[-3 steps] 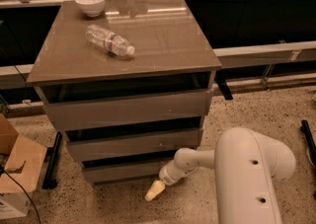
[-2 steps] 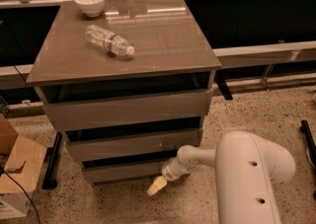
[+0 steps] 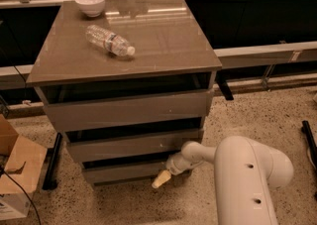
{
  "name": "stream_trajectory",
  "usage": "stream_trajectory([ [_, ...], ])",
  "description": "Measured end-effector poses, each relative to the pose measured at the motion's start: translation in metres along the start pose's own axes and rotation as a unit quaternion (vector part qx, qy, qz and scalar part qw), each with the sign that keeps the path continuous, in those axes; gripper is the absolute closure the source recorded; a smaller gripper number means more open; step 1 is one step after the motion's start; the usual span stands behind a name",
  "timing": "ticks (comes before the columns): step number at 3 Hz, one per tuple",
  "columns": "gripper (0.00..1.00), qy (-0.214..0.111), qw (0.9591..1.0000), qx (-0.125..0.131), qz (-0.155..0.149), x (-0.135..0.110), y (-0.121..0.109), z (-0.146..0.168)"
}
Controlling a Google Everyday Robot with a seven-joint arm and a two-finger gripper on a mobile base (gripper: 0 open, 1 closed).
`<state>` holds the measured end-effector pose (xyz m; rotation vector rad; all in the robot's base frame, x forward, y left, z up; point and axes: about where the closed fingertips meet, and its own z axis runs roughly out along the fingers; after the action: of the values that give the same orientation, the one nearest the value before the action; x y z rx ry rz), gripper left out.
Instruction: Open bottom drawer
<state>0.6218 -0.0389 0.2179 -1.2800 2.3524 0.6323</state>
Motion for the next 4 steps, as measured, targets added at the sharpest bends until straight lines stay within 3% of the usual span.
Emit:
stream_trajectory([
  [1, 0.00, 0.000, 1.0000, -0.001, 0.002, 0.0006, -0.0055, 0.0023],
  [2, 0.16, 0.002, 1.0000, -0.005, 0.005, 0.0024, -0.0105, 0.0059],
  [4, 0.63, 0.010, 0.9998, -0.013, 0.013, 0.0045, -0.0107, 0.0060],
])
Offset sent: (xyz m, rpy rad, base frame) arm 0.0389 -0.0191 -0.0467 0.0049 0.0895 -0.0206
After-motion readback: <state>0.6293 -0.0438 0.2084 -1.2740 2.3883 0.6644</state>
